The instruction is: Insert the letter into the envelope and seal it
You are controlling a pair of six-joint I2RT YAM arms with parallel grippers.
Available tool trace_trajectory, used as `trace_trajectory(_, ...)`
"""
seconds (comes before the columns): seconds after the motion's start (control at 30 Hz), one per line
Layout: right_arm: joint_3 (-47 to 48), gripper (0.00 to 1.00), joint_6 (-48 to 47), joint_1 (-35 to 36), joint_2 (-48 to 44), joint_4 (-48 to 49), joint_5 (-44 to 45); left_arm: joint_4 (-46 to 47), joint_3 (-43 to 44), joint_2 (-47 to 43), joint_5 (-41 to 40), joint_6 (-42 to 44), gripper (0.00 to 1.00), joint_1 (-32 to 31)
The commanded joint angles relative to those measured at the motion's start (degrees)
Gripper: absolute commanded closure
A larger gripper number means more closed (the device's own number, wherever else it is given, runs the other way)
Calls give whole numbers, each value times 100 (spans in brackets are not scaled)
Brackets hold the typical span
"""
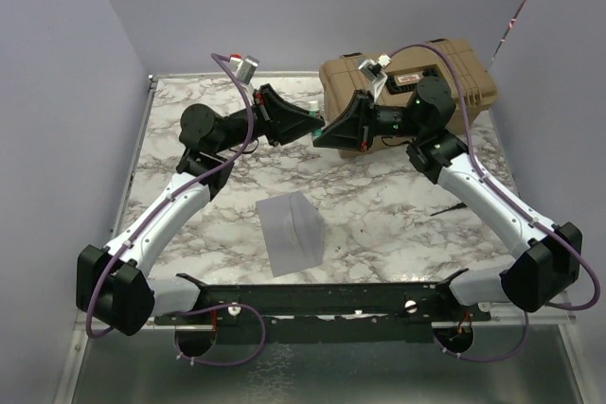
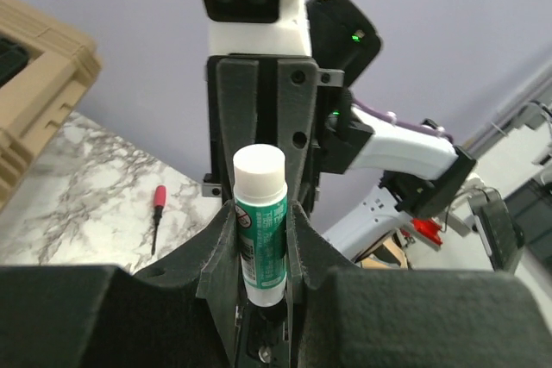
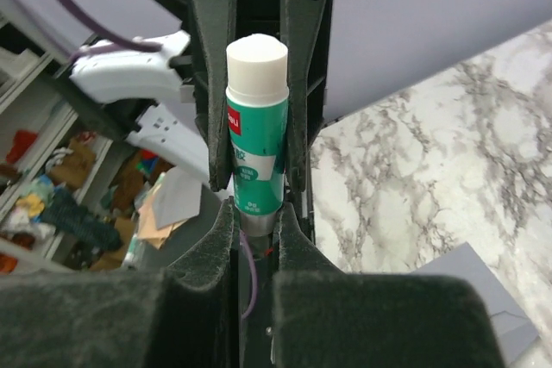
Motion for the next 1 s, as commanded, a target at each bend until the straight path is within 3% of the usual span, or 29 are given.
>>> trace_trajectory(0.0,78,100,809,-63,39,1386,-1851,565,256,-97,395,126,100,79)
trace_trajectory(0.07,205,100,666,-74,123,1122,-1816,619,262,-97,282,127,100,78)
trace_trajectory(0.1,389,87,329,-82,176,462,-1598,624,255,-97,149,139,100,75)
trace_trajectory(0.17,871,44,-493,-78,206,-884,-793,625,248,-81,-174,104,100,71)
trace_trajectory(0.23,805,26,-746,-17,12,-1180,217,625,196,-100,-657,41,100,69)
trace_trajectory(0.3,287,20,-758,79,-350,-693,1238,627,69,-157,-1245,-45,100,57)
trace_trajectory(0.47,-327,19,-1474,607,-914,-206,3597,557,-285,-391,-2568,-220,100,58)
trace_trajectory(0.63,-432,27,-2673,1366,-940,153,5832,546,-331,-388,-3032,-623,100,50)
trace_trajectory(0.8,-291,36,-3939,1625,-595,814,5917,547,-242,-306,-3144,-865,100,44)
trace_trajectory(0.97,-692,43,-4721,1741,-445,2305,5853,530,-205,-293,-3153,-922,100,48)
